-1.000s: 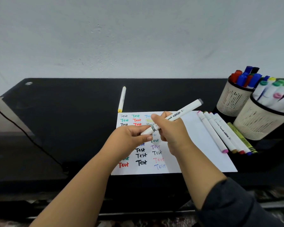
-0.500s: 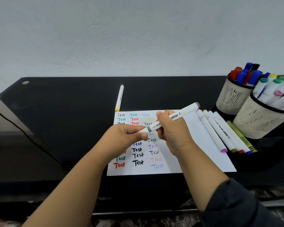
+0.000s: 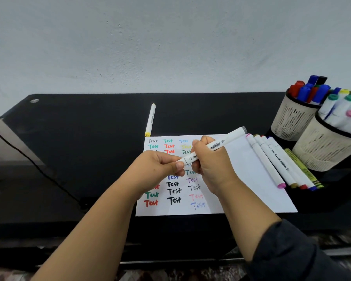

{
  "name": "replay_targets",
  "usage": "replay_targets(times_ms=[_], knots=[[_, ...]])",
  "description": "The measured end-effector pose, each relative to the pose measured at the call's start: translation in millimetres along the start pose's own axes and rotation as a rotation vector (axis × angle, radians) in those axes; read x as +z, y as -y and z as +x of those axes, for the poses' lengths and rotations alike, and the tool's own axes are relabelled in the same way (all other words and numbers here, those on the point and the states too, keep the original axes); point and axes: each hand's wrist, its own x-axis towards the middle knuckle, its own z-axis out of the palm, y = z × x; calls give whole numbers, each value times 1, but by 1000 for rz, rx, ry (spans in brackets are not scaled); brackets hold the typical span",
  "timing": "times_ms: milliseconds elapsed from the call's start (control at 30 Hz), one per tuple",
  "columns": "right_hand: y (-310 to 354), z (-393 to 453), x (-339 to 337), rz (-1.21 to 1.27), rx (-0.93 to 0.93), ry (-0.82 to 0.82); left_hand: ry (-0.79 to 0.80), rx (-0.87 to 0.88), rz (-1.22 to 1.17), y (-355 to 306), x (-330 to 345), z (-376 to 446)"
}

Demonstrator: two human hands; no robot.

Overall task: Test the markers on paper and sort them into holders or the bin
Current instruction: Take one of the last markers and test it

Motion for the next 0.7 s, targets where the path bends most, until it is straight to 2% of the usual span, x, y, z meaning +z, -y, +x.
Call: replay_targets(times_ms=[200,433,567,700], knots=[[0,-3,-2,-22,-5,36,5,1,13,0,1,-1],[4,-1,-11,23,11,59,-103,4,111,2,3,1],[11,4,-31,160,50,-27,-191,11,145,7,-1,3],[10,3,-50,-82,30,-24,-205,27,308,13,-1,7]])
